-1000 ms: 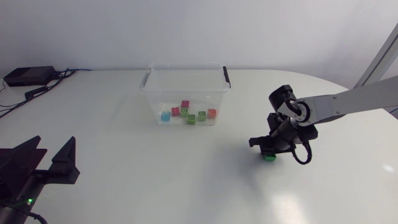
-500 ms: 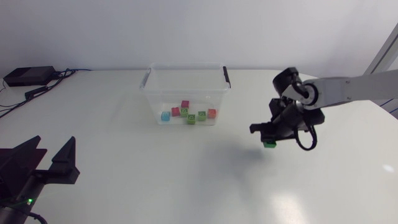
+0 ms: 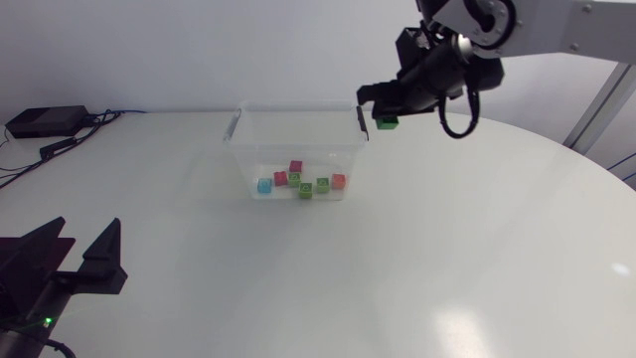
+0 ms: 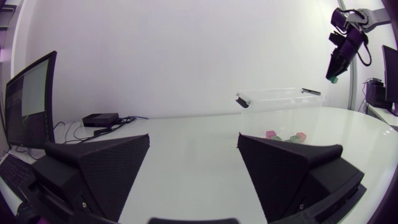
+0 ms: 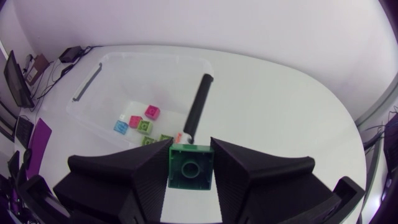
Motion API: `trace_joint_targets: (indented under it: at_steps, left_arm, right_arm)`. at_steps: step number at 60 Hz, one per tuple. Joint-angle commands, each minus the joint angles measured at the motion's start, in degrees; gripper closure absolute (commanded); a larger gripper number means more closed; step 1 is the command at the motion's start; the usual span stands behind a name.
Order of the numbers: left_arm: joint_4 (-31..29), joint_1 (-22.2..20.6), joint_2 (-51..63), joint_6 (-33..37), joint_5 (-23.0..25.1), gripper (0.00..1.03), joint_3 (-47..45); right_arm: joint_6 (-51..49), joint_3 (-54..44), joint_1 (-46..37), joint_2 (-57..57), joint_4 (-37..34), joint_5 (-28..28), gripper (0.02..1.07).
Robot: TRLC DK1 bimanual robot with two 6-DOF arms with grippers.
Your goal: Place the duplo bricks in the container
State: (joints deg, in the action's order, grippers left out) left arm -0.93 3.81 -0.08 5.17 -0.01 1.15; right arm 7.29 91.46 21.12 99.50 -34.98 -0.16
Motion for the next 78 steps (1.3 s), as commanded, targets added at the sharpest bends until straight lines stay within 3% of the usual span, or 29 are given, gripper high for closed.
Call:
trace_joint_targets:
  at_steps: [1, 8, 10, 11, 14, 16, 30, 42, 55, 78]
  left_arm:
    - [0.6, 0.5, -0.6, 1.0, 0.5, 0.04, -1.1]
    - [0.6, 0.5, -0.6, 1.0, 0.5, 0.04, -1.1]
    - [0.6, 0.5, -0.6, 1.0, 0.5, 0.04, -1.1]
    - [0.6, 0.5, -0.6, 1.0, 0.5, 0.04, -1.1]
    - [0.6, 0.5, -0.6, 1.0, 0.5, 0.04, -1.1]
    - [0.6, 0.5, -0.6, 1.0, 0.5, 0.04, -1.1]
    - [0.6, 0.5, -0.6, 0.9, 0.5, 0.04, -1.1]
    - [0.6, 0.5, -0.6, 1.0, 0.5, 0.04, -1.1]
    - [0.6, 0.5, -0.6, 1.0, 0.5, 0.04, -1.1]
    - [0.6, 0.5, -0.6, 1.0, 0.5, 0.04, -1.1]
  right_arm:
    - [-0.3, 5.8, 1.3, 5.8, -2.0, 0.1, 0.8]
    - [-1.0, 11.8, 3.6, 11.3, -2.6, 3.2, 0.75]
    - [-1.0, 13.4, 3.9, 12.8, -3.3, 4.2, 0.67]
    - [-1.0, 14.4, 4.1, 13.6, -4.0, 4.6, 0.58]
    - [-0.7, 16.2, 4.4, 15.5, -5.5, 5.1, 0.17]
    - [-0.4, 16.4, 4.3, 15.7, -5.9, 5.1, 0.05]
    - [-0.6, 12.2, 3.6, 10.1, -6.0, 5.4, 0.06]
    - [-0.7, 2.9, -3.7, -2.9, -6.0, 5.9, 0.06]
    - [-3.2, -17.0, -8.9, -24.9, 3.8, 7.6, 0.06]
    - [-4.8, -46.2, -2.8, -57.6, 13.9, 17.0, 0.07]
